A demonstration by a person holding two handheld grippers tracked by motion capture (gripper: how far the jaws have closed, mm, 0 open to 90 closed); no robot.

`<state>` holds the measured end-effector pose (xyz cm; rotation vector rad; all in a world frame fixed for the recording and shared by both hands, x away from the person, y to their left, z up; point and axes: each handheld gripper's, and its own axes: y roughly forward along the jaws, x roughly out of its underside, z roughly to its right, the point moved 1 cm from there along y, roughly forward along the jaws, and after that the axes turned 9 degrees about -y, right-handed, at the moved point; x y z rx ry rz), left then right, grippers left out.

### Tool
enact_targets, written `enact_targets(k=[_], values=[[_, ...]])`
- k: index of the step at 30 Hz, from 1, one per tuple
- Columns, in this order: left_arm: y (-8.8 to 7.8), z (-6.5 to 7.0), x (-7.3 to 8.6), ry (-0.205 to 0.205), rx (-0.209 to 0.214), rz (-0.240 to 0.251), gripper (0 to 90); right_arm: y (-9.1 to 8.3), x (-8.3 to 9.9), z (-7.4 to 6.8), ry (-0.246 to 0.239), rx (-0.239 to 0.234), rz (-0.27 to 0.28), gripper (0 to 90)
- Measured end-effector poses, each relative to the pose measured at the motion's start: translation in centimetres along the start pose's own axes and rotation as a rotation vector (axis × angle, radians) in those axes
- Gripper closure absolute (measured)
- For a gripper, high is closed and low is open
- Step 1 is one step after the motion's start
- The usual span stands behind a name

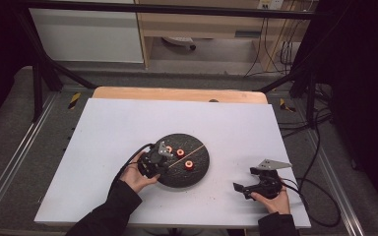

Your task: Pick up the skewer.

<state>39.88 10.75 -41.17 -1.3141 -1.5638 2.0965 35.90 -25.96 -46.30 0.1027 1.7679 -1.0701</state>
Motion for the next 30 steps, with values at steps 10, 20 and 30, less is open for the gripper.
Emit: enact_targets(k=[10, 20, 30], values=[[-1.6, -0.9, 2.2, -0.062, 0.013, 0.108, 88.5, 0.0, 0.0, 0.0, -0.001, 0.002, -0.002, 0.6], [-3.2, -1.7, 4.5, -0.128, 0.019, 0.211, 88.5, 0.1, 0.0, 0.0, 0.004, 0.005, -0.011, 0.6], [-4.1, -2.4, 6.9, -0.187, 0.024, 0.289, 88.5, 0.1, 0.0, 0.0, 0.009, 0.012, -0.003, 0.5]])
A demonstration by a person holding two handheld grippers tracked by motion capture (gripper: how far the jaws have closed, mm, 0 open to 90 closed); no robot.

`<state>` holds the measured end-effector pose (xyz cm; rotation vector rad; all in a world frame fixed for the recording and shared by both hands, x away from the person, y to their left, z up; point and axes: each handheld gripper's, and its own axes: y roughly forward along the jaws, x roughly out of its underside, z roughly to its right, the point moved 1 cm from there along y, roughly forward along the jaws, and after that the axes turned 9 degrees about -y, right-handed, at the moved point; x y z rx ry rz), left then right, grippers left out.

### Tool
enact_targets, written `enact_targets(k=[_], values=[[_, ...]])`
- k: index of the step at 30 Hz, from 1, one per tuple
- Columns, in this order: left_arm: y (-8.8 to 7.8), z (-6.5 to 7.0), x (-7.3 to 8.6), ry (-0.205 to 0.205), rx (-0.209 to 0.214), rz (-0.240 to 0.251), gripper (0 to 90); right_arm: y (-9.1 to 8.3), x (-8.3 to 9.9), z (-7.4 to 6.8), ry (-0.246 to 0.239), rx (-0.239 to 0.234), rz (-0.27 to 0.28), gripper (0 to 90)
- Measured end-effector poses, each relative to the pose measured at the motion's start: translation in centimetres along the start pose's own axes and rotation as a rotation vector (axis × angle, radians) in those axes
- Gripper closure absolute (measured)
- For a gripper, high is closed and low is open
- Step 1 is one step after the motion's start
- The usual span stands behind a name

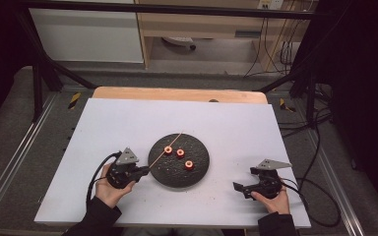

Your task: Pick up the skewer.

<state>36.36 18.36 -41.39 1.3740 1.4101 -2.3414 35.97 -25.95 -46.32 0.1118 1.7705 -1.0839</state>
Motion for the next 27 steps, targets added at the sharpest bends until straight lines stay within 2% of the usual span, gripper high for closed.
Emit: enact_targets(k=[8, 16, 22, 27], values=[[-0.9, -0.7, 1.6, -0.037, -0.001, 0.050, 88.5, -0.1, -0.4, -0.2, 0.012, 0.006, 0.002, 0.5], [-1.4, -1.2, 2.9, -0.049, 0.000, 0.091, 88.5, 0.3, -1.0, -0.7, 0.000, 0.004, 0.002, 0.5], [-1.5, -1.4, 3.3, -0.056, 0.003, 0.096, 88.4, 0.6, -1.6, -1.1, -0.003, 0.015, -0.002, 0.5], [-1.6, -1.5, 3.6, -0.053, 0.001, 0.112, 88.5, 0.6, -2.3, -1.7, -0.010, 0.009, 0.017, 0.5]])
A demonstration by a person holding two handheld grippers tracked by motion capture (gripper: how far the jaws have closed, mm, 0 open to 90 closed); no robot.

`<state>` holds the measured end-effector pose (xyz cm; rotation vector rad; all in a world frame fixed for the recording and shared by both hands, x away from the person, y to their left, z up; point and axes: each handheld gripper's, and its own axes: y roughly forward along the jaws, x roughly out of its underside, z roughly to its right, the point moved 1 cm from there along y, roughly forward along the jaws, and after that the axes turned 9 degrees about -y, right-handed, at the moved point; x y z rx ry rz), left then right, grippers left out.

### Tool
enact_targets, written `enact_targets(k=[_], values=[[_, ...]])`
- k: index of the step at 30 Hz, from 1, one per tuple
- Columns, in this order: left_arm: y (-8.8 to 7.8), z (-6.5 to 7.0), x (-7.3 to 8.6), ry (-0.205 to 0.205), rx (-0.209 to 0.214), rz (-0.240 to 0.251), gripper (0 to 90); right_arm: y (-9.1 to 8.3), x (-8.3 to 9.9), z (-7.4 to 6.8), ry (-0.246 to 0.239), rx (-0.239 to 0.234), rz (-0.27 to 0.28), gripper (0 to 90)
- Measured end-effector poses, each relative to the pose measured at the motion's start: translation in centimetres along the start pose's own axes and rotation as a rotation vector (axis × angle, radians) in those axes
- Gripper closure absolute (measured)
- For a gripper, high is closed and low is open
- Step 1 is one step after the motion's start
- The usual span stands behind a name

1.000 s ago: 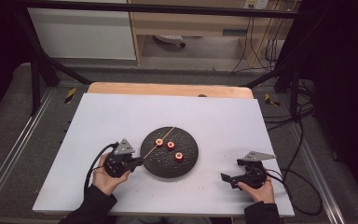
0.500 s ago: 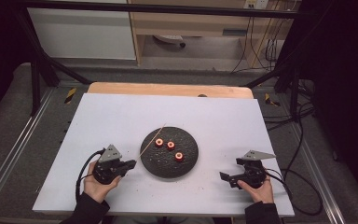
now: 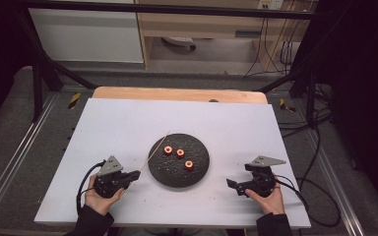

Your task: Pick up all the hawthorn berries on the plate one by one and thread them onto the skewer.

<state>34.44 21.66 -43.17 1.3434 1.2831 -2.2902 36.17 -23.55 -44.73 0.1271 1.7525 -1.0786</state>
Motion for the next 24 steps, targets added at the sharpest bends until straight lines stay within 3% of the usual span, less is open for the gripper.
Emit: enact_targets(k=[16, 24], values=[[-0.4, -0.2, 0.4, -0.006, 0.003, 0.019, 88.5, 1.3, -2.5, -1.7, -0.033, -0.001, -0.036, 0.6], [-0.6, -0.1, 0.5, 0.009, -0.005, 0.019, 88.5, 2.4, -5.5, -2.8, -0.059, -0.005, -0.068, 0.8]])
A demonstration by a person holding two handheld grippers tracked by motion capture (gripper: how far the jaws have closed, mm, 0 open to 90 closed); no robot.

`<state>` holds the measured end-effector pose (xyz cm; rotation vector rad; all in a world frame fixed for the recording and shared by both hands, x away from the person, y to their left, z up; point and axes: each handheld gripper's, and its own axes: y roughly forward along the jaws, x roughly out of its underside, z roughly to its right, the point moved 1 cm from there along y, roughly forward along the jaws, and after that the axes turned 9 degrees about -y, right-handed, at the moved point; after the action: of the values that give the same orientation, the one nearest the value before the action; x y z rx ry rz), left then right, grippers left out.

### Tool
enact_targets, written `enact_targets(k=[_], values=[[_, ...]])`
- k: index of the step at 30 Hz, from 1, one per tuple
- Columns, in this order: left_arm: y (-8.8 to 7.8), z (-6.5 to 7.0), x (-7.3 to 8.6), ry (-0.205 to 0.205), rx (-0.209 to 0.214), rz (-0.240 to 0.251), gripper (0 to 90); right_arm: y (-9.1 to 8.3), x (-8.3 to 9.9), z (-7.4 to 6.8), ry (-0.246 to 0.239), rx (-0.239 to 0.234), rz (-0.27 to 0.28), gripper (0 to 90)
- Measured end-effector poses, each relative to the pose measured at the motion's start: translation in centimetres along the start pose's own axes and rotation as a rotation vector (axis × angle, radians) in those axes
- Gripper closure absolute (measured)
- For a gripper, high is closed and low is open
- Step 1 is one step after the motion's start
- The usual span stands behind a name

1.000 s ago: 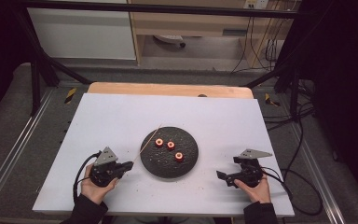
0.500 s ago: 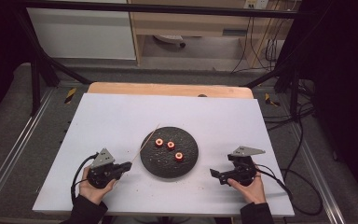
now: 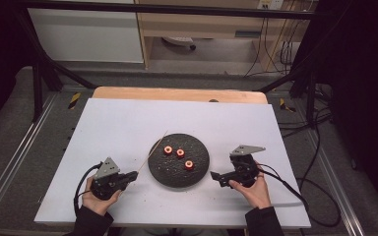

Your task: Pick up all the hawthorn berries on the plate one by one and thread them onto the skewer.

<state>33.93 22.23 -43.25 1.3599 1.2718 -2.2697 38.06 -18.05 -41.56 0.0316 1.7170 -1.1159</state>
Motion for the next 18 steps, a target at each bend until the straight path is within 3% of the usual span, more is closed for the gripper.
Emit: enact_targets(k=[8, 18], values=[[-0.1, -0.1, 0.1, 0.002, 0.003, -0.001, 88.5, 1.1, -2.8, -1.0, -0.034, -0.005, -0.049, 1.4], [-0.2, -0.3, 0.1, -0.001, 0.003, -0.003, 88.5, 4.0, -6.6, -2.2, -0.092, -0.030, -0.179, 5.6]])
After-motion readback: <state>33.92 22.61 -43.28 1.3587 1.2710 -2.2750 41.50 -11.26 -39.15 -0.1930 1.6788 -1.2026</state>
